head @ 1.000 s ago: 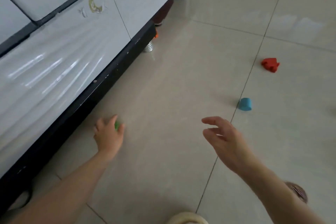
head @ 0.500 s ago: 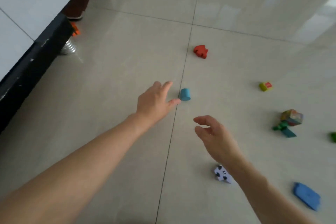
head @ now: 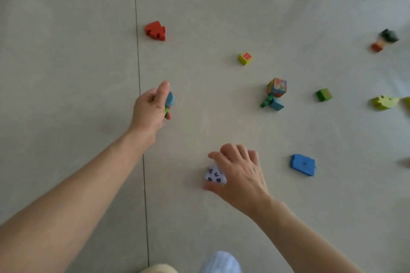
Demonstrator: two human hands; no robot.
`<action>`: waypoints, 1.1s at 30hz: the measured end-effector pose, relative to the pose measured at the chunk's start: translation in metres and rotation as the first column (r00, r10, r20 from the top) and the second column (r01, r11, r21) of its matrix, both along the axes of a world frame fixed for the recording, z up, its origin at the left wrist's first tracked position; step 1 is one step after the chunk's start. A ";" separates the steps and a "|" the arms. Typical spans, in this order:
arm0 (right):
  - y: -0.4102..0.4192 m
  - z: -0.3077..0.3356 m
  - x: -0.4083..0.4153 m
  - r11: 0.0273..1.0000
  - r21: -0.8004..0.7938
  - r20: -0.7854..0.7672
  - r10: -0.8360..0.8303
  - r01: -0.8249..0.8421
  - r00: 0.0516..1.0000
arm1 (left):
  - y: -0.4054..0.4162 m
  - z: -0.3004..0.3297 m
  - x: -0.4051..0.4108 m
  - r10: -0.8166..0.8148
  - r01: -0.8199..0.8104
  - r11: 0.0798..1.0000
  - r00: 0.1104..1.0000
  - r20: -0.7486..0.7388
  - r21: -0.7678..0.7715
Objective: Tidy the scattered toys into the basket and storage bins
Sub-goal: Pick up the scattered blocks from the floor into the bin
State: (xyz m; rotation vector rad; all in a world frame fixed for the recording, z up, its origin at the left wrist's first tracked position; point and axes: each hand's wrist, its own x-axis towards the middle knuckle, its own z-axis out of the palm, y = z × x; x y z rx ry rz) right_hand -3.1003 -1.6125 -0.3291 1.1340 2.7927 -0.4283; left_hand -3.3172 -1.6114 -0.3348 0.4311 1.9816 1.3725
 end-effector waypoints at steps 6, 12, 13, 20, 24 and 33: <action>-0.016 -0.021 0.001 0.998 -0.021 -0.216 -0.063 0.060 0.974 | -0.035 0.016 0.040 0.154 -0.160 0.987 0.914 0.376 -0.015; 0.007 -0.006 0.021 0.721 -0.513 -0.292 -0.657 0.465 0.695 | -0.062 0.034 0.058 0.161 -0.181 0.983 0.839 0.519 -0.012; 0.010 -0.004 0.021 0.754 -0.467 -0.205 -0.600 0.462 0.773 | -0.065 0.035 0.060 0.160 -0.179 0.984 0.838 0.521 -0.013; 0.011 -0.010 0.014 0.876 -0.360 0.007 -0.340 0.320 0.940 | -0.072 0.045 0.075 0.138 -0.147 0.989 0.863 0.486 -0.021; 0.017 -0.006 0.019 0.929 -0.293 -0.014 -0.243 0.228 0.970 | -0.064 0.051 0.086 0.109 -0.113 0.993 0.875 0.472 -0.020; 0.065 0.025 0.065 0.618 -0.699 0.005 -0.499 0.360 0.867 | -0.034 0.065 0.119 0.039 -0.027 0.999 0.861 0.506 -0.031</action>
